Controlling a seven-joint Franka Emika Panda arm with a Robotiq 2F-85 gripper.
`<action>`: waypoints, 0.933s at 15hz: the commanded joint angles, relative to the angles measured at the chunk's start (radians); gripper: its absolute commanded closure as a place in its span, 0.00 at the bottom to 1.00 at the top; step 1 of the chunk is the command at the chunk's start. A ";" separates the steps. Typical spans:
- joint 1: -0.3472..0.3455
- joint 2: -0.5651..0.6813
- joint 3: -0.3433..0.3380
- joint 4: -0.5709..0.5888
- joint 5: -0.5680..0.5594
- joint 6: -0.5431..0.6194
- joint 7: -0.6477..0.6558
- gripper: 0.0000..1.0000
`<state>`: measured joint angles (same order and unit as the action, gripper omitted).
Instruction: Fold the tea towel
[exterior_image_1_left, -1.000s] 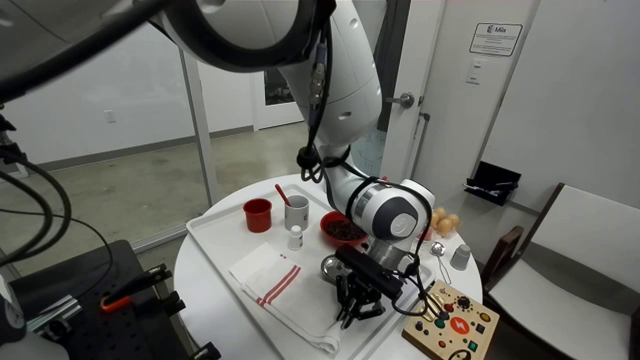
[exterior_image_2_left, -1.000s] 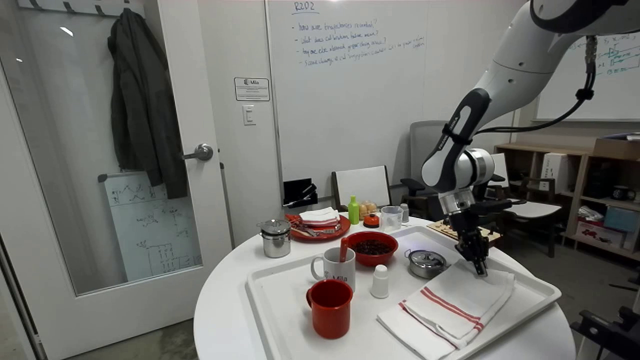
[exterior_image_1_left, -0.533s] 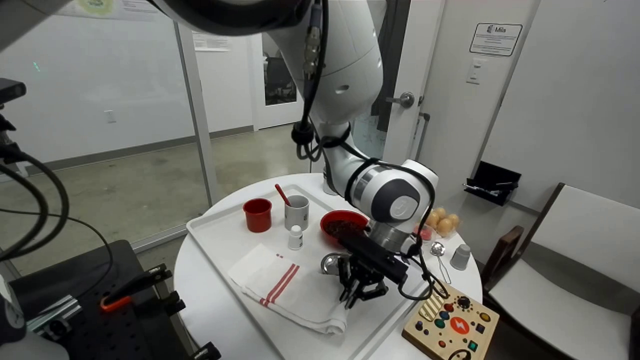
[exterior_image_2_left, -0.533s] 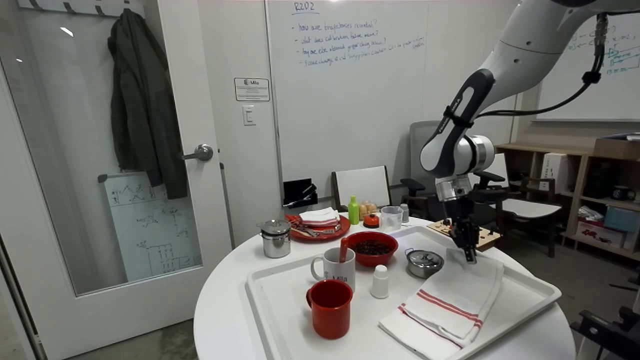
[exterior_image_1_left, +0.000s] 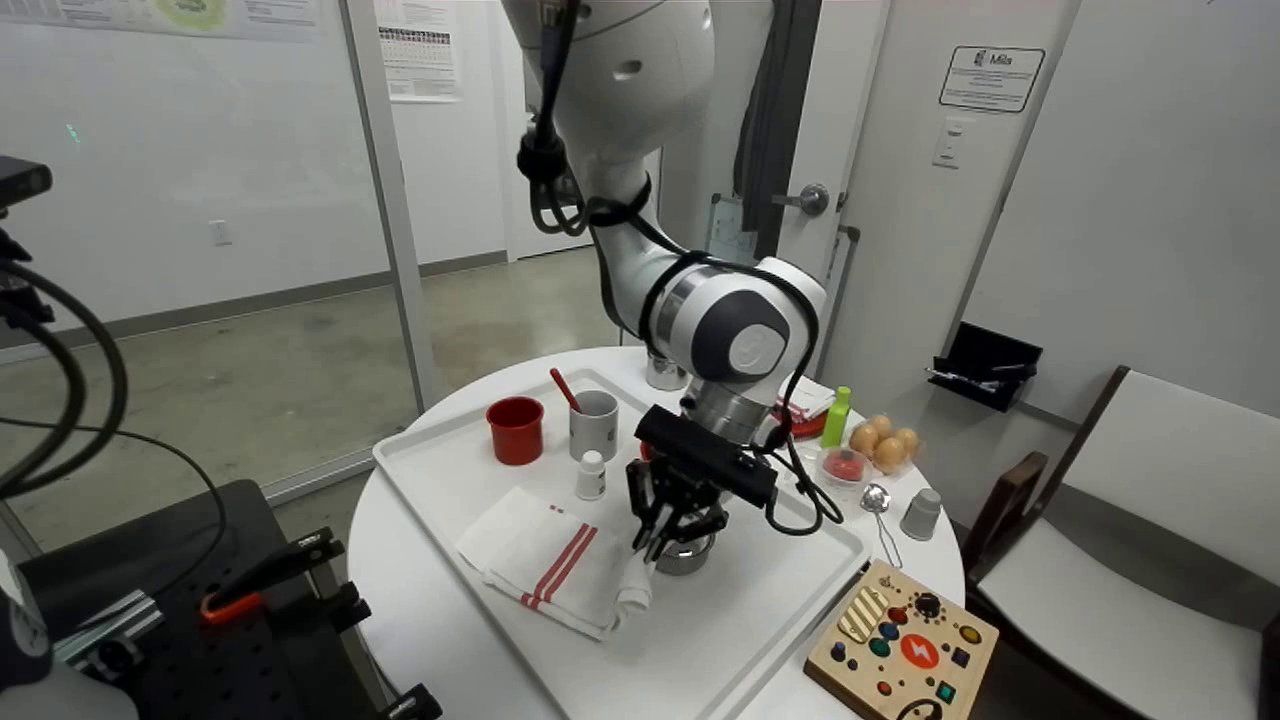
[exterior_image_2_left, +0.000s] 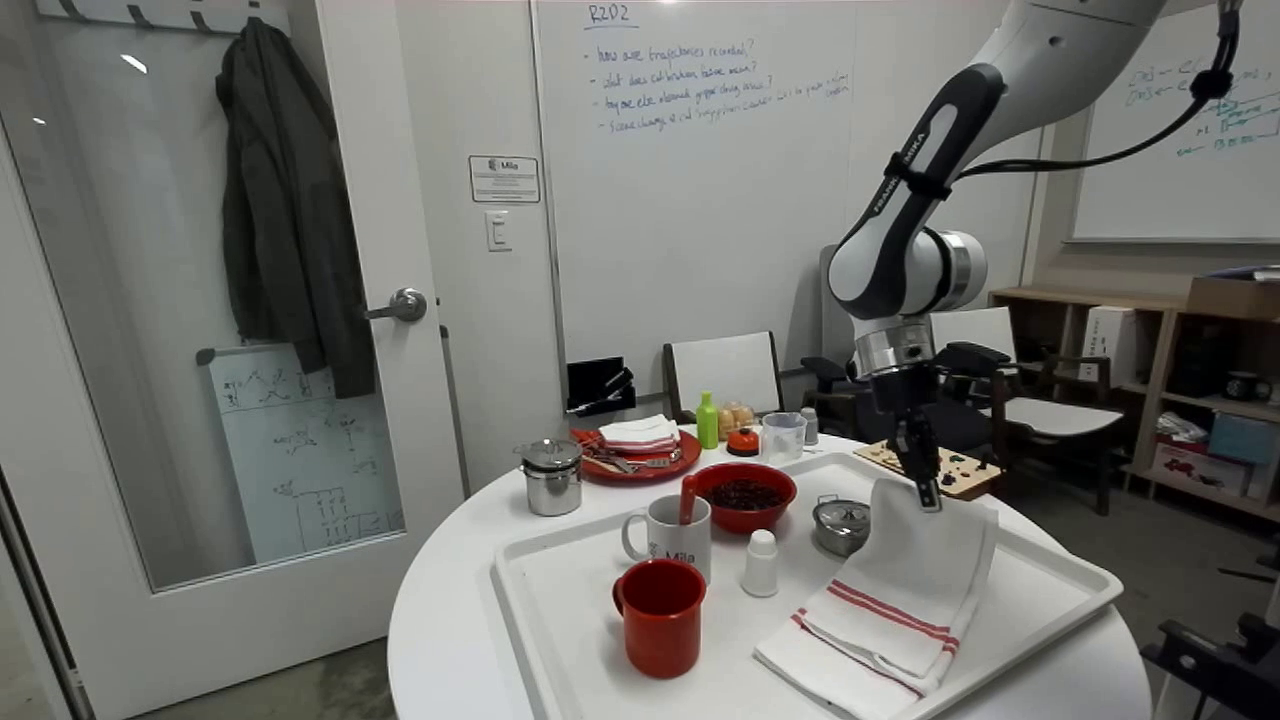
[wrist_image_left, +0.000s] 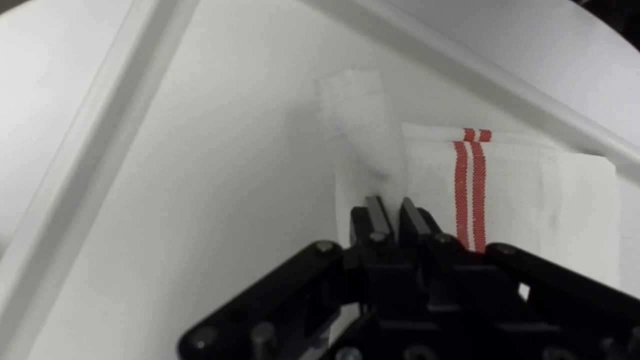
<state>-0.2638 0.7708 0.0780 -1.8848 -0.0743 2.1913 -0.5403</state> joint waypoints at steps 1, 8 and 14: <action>0.009 -0.084 0.016 -0.091 0.002 -0.026 -0.068 0.89; 0.073 -0.145 0.031 -0.133 -0.018 -0.090 -0.127 0.89; 0.139 -0.136 0.045 -0.113 -0.004 -0.130 -0.117 0.89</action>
<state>-0.1458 0.6507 0.1167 -1.9934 -0.0851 2.0956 -0.6514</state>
